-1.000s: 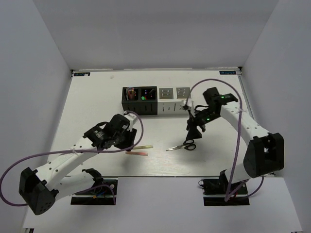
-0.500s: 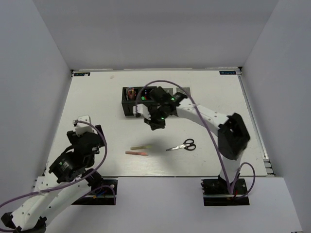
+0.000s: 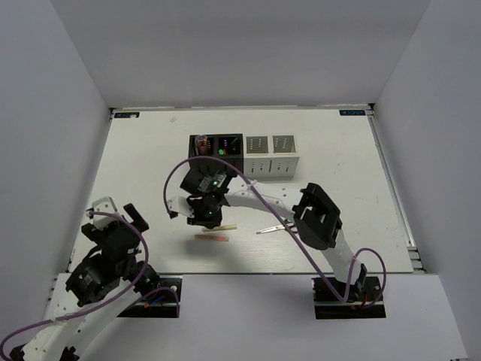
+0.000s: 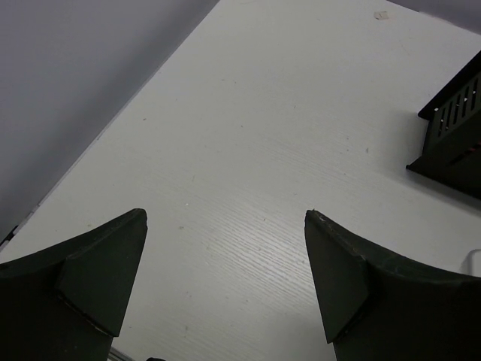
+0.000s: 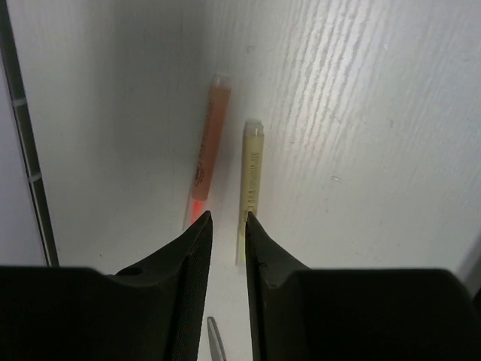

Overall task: Sort the stationery into containers
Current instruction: Pick up the pen from the center of the board.

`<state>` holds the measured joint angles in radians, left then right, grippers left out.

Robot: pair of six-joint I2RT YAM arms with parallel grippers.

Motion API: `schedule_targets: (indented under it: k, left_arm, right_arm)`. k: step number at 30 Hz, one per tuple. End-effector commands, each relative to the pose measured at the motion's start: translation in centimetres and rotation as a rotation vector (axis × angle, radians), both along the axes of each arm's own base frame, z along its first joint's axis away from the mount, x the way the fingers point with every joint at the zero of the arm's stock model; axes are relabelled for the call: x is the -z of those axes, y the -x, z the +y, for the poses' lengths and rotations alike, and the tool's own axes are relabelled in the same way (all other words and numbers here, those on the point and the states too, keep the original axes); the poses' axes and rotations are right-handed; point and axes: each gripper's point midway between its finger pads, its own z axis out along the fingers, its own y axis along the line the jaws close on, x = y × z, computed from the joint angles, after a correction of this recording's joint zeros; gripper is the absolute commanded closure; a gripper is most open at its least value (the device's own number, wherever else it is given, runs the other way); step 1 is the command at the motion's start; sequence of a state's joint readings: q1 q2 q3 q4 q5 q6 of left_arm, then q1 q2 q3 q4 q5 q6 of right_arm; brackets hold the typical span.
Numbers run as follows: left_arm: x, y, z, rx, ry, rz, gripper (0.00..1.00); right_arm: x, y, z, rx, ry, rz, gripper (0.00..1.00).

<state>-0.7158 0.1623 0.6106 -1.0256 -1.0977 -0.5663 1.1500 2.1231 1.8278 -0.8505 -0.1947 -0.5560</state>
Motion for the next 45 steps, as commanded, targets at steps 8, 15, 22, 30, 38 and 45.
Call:
schedule_targets:
  k: [8,15,22,30,38,45]
  left_arm:
    - [0.6,-0.5,-0.7,0.023,-0.036,0.050,0.03]
    - [0.7,-0.5,-0.8,0.033,-0.032,0.047,0.03]
    - [0.6,-0.5,-0.9,0.037,-0.030,0.046,0.03]
    - [0.6,-0.5,-0.9,0.039,-0.025,0.043,0.03]
    - [0.7,-0.5,-0.9,0.040,-0.021,0.037,0.03]
    - [0.7,-0.5,-0.9,0.044,-0.017,0.033,0.03]
  right_arm:
    - [2.7,-0.2,-0.7,0.041,0.132,-0.059,0.70]
    - [3.8,-0.5,-0.3,0.046,0.148,-0.060,0.69]
    - [5.1,-0.6,-0.3,0.028,0.168,-0.050,0.68]
    - [6.4,-0.7,-0.6,0.003,0.187,-0.039,0.66]
    - [7.4,1.1,-1.6,-0.087,0.207,0.103,0.66]
    - [8.1,2.5,-3.1,-0.124,0.246,0.189,0.84]
